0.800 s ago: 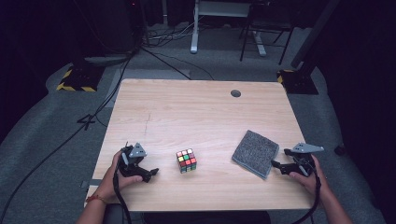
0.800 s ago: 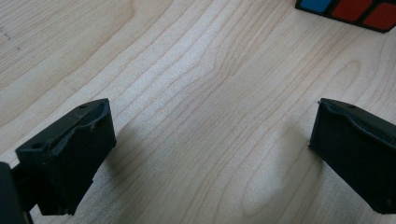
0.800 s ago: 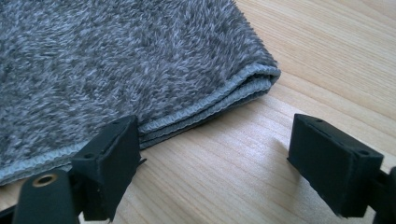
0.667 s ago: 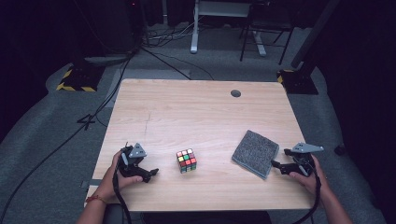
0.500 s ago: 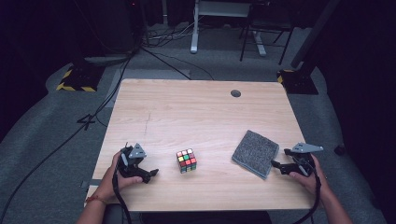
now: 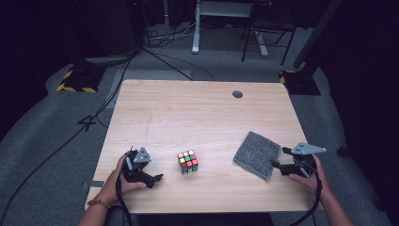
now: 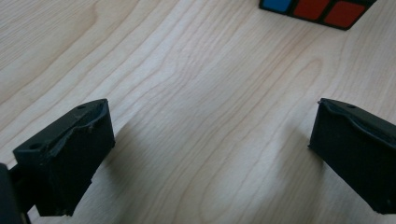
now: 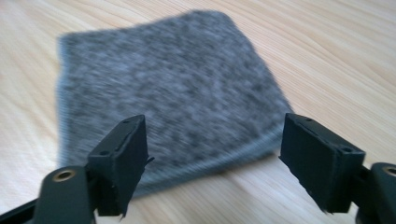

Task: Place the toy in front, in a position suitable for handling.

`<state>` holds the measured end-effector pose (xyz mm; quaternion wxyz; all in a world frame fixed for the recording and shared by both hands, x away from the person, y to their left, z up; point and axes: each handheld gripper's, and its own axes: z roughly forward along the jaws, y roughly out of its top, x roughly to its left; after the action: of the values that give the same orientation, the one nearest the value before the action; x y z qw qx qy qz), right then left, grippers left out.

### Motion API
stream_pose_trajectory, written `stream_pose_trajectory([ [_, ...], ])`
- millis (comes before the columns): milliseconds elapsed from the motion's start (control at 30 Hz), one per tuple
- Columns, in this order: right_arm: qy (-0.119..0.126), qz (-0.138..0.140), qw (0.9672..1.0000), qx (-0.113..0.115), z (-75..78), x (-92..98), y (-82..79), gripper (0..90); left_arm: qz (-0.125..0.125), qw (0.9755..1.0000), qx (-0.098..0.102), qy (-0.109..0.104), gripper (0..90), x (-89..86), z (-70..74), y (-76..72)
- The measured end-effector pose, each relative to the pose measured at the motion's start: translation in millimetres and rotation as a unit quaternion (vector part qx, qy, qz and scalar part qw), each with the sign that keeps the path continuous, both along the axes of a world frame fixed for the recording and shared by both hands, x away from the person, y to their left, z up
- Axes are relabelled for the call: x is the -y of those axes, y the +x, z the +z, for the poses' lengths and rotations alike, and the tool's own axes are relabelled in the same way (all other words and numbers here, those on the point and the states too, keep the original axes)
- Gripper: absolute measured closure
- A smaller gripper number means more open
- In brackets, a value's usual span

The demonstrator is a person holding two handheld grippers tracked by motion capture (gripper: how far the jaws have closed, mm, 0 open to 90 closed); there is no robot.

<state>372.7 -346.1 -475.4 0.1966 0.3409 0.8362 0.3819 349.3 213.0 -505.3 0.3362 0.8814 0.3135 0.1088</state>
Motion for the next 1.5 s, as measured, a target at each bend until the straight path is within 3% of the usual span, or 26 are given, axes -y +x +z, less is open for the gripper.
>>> stream_pose_trajectory([
  [67,-0.005,0.018,0.9998,0.008,0.6,-12.4,-0.3,29.9,-0.016,0.9999,0.001,0.001,0.1,7.5,0.2,-1.1],
  [200,-0.006,0.040,0.9992,0.004,-1.0,-27.5,2.1,31.5,-0.025,0.9997,0.000,0.001,0.1,15.3,0.2,-1.9],
  [433,-0.012,0.040,0.9991,-0.008,-8.2,-40.0,9.8,29.3,-0.028,0.9996,0.001,0.000,0.1,27.9,0.2,0.7],
  [500,-0.034,0.039,0.9983,-0.026,-17.6,-44.8,12.5,28.8,-0.037,0.9993,0.000,0.000,0.1,36.0,0.3,4.3],
  [733,-0.017,0.033,0.9987,-0.034,-21.6,-42.7,11.3,29.2,-0.049,0.9988,0.000,0.000,0.1,52.9,0.3,13.5],
  [1133,-0.013,0.062,0.9971,-0.043,-21.8,-43.6,5.0,29.3,-0.072,0.9974,0.003,-0.008,4.6,72.8,1.1,20.0],
  [1500,-0.015,0.067,0.9967,-0.044,-21.6,-44.4,3.6,29.3,-0.091,0.9955,0.011,-0.023,19.5,94.2,1.9,23.7],
])
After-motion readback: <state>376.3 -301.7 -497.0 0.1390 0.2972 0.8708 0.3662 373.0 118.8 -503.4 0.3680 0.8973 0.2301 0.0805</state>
